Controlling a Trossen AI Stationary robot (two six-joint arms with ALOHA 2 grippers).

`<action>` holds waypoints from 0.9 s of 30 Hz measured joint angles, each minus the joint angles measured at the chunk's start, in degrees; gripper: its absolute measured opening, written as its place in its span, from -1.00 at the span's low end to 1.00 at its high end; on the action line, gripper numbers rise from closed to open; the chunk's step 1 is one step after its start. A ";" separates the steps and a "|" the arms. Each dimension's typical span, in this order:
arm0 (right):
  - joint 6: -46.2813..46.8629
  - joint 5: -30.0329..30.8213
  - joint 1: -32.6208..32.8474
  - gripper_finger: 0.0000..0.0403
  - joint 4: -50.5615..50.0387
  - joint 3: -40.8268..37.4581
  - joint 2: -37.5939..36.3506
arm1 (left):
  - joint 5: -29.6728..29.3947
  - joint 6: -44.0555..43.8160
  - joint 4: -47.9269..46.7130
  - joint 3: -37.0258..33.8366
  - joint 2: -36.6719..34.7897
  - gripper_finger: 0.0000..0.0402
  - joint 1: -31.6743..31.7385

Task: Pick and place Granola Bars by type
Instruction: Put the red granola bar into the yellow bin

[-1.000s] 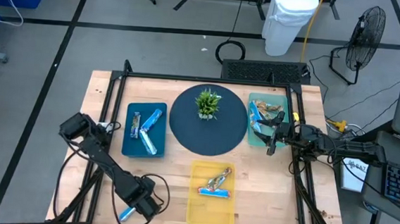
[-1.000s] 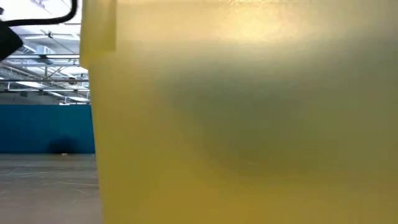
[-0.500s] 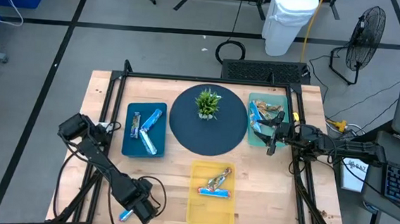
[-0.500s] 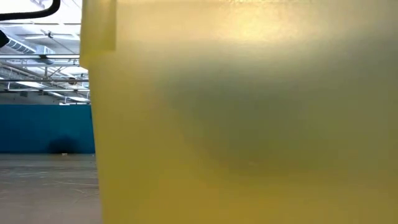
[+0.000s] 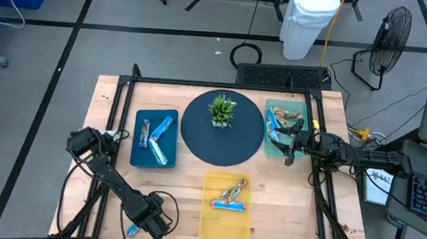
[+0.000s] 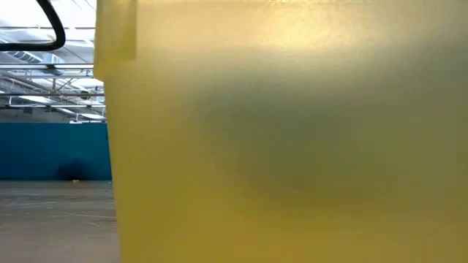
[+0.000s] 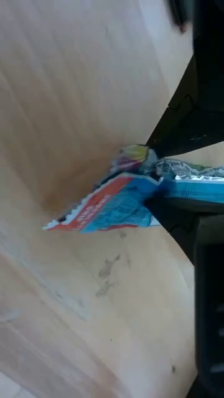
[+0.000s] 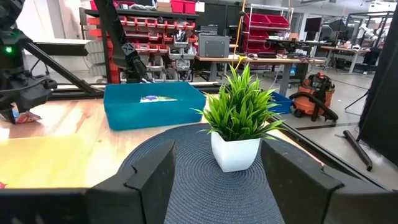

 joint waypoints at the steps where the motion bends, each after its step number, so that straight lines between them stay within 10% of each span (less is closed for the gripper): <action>1: 0.00 0.00 -0.02 0.12 0.00 0.00 0.00 | -0.01 0.34 0.18 0.00 0.08 -0.40 0.12; 13: 0.00 -0.02 -0.02 0.12 0.00 0.00 0.00 | 0.28 2.79 1.12 0.02 0.14 -0.43 1.04; 20: 0.00 0.00 -0.02 0.12 0.00 0.00 0.00 | 1.86 4.13 1.02 0.09 0.19 -0.94 1.04; 27: 0.00 -0.01 -0.02 0.12 0.01 0.01 0.01 | 1.01 5.40 0.82 0.11 0.08 -0.98 1.04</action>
